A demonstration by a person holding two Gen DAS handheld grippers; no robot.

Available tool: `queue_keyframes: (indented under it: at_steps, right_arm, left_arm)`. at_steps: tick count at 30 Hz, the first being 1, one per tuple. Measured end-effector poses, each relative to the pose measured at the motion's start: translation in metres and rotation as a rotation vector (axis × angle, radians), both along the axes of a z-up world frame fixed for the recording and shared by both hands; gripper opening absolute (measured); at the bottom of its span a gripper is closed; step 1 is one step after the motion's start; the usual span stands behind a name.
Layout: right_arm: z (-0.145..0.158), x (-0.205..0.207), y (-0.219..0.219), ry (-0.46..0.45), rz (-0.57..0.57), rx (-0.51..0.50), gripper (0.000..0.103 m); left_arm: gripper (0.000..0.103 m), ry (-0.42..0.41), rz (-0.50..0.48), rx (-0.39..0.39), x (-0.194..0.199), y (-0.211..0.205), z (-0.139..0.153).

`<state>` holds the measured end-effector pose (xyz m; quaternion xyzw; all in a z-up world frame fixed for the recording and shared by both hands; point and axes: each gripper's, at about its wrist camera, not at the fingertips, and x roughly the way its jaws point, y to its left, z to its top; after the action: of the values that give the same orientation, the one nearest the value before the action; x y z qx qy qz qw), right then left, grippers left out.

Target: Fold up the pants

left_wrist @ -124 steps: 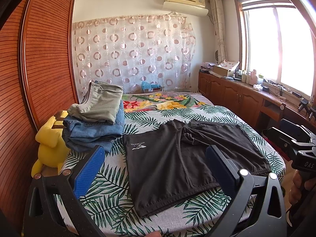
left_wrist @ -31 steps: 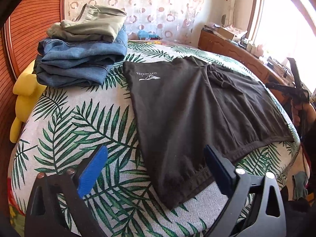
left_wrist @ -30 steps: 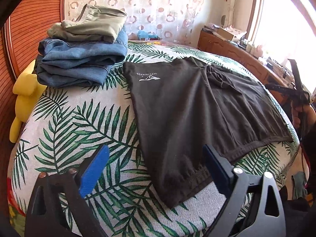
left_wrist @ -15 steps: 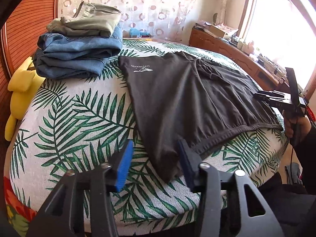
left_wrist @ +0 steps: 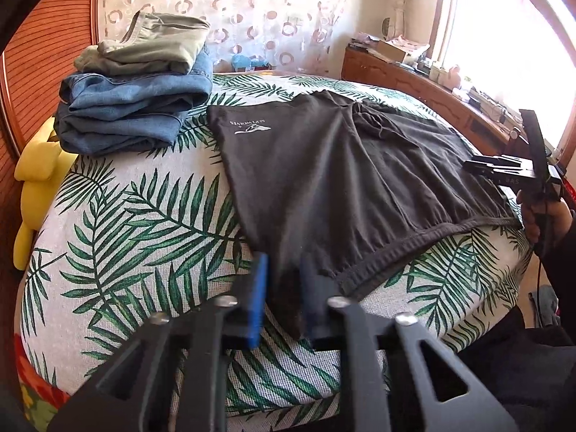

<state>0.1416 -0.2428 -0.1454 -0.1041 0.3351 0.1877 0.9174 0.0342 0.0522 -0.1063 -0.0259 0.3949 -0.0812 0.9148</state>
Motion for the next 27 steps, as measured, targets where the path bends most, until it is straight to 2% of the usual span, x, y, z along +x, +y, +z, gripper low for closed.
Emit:
queue_keyframes:
  at_steps: [1,4,16,27]
  right_arm:
    - [0.000,0.000,0.000,0.000,0.000,-0.001,0.058]
    - [-0.001,0.000,-0.001,-0.001,-0.002,-0.001,0.058]
    - [-0.001,-0.001,-0.003,-0.001,-0.001,0.001,0.058]
    - [-0.002,-0.001,-0.003,-0.001,-0.003,0.003,0.058]
  left_arm:
    - [0.007,0.000,-0.006,-0.008,0.000,0.000,0.000]
    - [0.004,-0.008,-0.015,-0.013,0.000,-0.001,0.004]
    - [0.003,-0.123,-0.123,-0.051,0.018,-0.030,0.060]
    - [0.003,-0.149,-0.237,-0.076,0.054,-0.075,0.090]
